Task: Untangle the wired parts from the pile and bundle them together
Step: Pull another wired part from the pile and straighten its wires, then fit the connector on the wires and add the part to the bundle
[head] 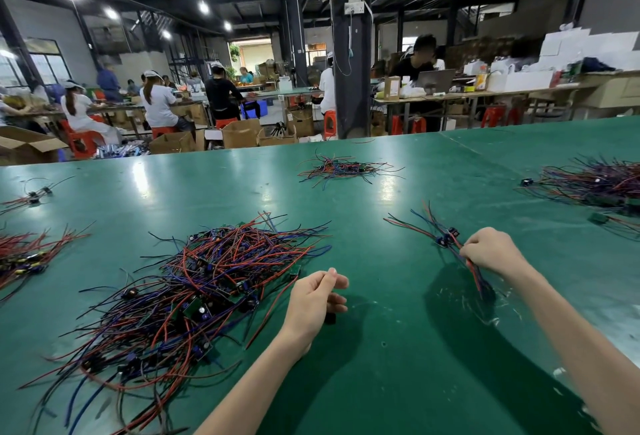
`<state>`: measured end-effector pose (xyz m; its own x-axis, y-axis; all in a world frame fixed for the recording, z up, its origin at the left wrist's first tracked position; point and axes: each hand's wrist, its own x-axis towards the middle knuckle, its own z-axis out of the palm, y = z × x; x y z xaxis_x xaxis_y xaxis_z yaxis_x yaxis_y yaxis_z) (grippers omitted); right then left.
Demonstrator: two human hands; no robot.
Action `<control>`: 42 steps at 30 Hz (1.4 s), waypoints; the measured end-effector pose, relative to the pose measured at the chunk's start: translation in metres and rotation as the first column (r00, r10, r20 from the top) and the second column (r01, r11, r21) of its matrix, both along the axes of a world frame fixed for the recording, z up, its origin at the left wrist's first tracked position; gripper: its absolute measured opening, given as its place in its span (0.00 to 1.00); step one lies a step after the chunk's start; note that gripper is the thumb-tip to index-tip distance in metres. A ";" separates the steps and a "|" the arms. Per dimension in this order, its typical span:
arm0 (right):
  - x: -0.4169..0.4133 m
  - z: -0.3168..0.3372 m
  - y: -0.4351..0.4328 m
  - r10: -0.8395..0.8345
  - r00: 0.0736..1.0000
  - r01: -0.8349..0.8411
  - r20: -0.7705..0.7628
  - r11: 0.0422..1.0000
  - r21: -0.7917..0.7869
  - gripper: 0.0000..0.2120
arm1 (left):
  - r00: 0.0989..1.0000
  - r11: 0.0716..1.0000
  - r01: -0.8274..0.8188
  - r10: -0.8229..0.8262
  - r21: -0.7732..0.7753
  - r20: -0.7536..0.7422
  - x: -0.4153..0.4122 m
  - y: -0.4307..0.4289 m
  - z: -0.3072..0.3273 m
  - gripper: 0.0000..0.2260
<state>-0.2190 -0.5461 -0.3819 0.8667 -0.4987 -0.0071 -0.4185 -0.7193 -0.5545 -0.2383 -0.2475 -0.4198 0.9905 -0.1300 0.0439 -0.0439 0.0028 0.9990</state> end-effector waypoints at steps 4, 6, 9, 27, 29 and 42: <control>-0.006 0.002 0.008 -0.072 0.997 0.072 0.011 0.986 -0.151 0.09 | 0.998 0.995 -0.041 0.036 0.088 0.060 -0.003 -0.001 -0.001 0.14; -0.008 0.001 0.016 -0.078 0.988 0.110 0.135 0.964 -0.241 0.09 | 0.993 0.985 -0.071 0.054 0.156 0.108 -0.005 -0.001 -0.003 0.13; -0.008 -0.004 0.035 -0.019 0.961 0.091 0.277 0.964 -0.249 0.06 | 0.979 0.965 -0.119 0.075 0.234 0.190 -0.007 -0.002 -0.003 0.10; -0.016 -0.043 0.111 0.328 0.886 -0.214 0.327 0.916 -0.338 0.08 | 0.855 0.076 -0.518 0.049 0.852 0.516 0.019 0.036 -0.007 0.11; -0.017 -0.043 0.111 0.327 0.883 -0.214 0.335 0.919 -0.332 0.09 | 0.848 0.097 -0.529 0.043 0.843 0.528 0.018 0.035 -0.008 0.10; -0.024 -0.040 0.117 0.346 0.879 -0.257 0.329 0.924 -0.284 0.09 | 0.694 0.473 -0.667 0.112 0.576 0.711 0.001 0.025 0.001 0.05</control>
